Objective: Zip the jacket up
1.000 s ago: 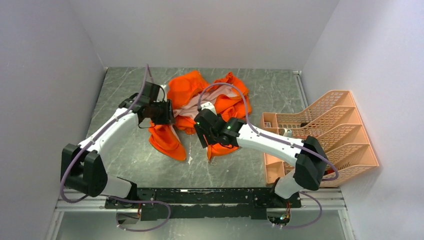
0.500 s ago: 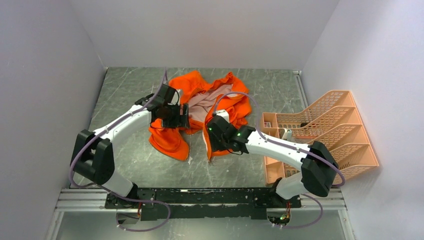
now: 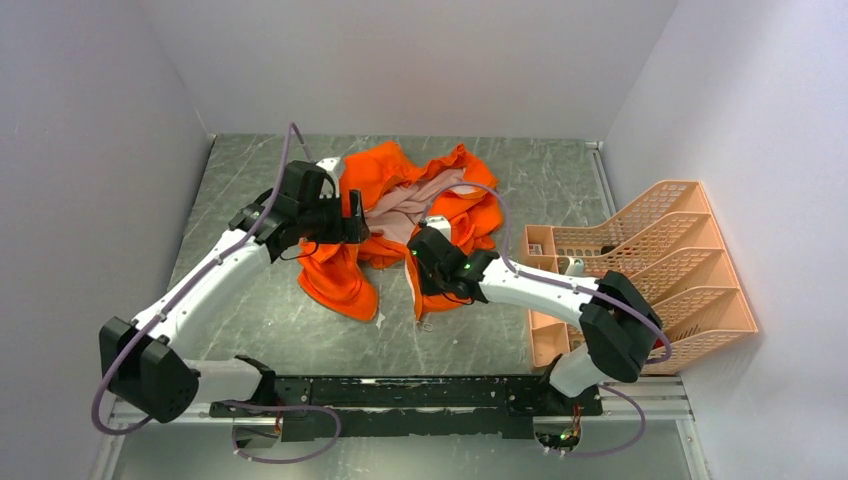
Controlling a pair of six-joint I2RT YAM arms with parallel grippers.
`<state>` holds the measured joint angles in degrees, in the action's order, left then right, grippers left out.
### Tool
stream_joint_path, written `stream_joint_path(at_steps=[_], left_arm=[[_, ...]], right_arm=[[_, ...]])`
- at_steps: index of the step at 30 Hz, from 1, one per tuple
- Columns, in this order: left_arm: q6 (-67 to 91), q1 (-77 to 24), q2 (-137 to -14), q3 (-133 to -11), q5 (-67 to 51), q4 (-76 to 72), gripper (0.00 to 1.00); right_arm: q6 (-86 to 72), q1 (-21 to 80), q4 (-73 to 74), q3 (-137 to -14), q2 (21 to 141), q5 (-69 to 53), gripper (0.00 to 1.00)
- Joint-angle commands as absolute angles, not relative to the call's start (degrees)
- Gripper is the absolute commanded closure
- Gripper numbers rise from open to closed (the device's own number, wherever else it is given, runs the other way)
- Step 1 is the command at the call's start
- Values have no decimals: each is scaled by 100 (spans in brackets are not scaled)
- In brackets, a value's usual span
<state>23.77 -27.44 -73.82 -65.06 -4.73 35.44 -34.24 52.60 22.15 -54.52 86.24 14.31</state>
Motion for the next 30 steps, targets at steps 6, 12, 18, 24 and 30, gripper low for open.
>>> stream_joint_path(at_steps=[6, 12, 18, 24, 30], left_arm=[[2233, -2776, -6839, -6485, -9, 3628, 12], [2224, -2775, -6710, -6439, 68, 3531, 12], [2271, -2777, -6748, -6349, -412, 3487, 12], [2352, -2774, -6768, -6079, -672, 3419, 12], [2424, -2781, -6809, -5945, -907, 3266, 12]], right_arm=[[-3490, 5284, 1491, -5512, 8883, 709, 98], [-3445, 5416, 1241, -5607, 9128, 155, 99], [-3458, 5524, 1089, -5763, 9426, 26, 97], [-3349, 5756, 1255, -5946, 9428, 143, 93], [-3379, 5808, 1402, -5703, 9004, 690, 86]])
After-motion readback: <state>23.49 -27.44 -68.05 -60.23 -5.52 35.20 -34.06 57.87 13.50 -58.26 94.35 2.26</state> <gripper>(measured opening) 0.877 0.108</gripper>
